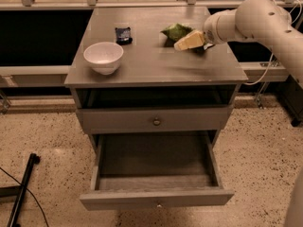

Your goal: Place green jalapeno chip bag into middle drawer

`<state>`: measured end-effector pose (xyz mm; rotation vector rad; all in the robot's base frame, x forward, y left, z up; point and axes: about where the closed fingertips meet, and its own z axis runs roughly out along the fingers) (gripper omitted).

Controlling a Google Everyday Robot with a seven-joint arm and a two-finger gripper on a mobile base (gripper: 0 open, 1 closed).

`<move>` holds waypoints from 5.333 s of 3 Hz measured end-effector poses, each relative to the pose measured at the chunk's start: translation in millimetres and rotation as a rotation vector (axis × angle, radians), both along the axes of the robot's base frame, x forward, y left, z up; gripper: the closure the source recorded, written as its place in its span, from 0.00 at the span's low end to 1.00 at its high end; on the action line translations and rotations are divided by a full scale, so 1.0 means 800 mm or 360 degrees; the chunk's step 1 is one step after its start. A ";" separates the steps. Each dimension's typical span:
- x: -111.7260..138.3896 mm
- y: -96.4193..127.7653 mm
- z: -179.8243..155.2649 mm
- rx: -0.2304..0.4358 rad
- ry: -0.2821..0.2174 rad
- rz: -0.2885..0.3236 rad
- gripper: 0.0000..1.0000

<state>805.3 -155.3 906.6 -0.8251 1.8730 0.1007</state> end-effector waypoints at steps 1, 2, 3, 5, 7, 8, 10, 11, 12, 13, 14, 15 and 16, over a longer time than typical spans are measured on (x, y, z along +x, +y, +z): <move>0.016 -0.005 -0.019 0.0058 0.0073 -0.0060 0.26; 0.026 -0.018 -0.029 0.0087 0.0090 -0.0122 0.57; 0.031 -0.023 -0.029 0.0117 0.0081 -0.0135 0.81; -0.015 -0.016 0.015 0.0275 -0.0026 0.0073 1.00; -0.182 0.009 0.047 0.0148 -0.0142 0.0445 1.00; -0.271 0.017 0.007 0.0120 -0.0122 0.0454 1.00; -0.324 0.003 -0.139 0.0172 0.0067 0.0196 1.00; -0.322 0.004 -0.133 0.0168 0.0053 0.0199 1.00; -0.313 -0.003 -0.153 0.0163 0.0039 0.0136 1.00; -0.299 -0.033 -0.199 0.0239 -0.0062 0.0066 1.00; -0.302 -0.053 -0.311 0.0326 0.0029 0.0079 1.00; -0.321 -0.073 -0.393 0.0367 0.0123 0.0086 1.00; -0.354 -0.076 -0.445 0.0405 0.0235 0.0079 0.97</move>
Offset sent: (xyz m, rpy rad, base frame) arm 0.0251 -0.0273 -0.0256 0.0602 0.0643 -0.1173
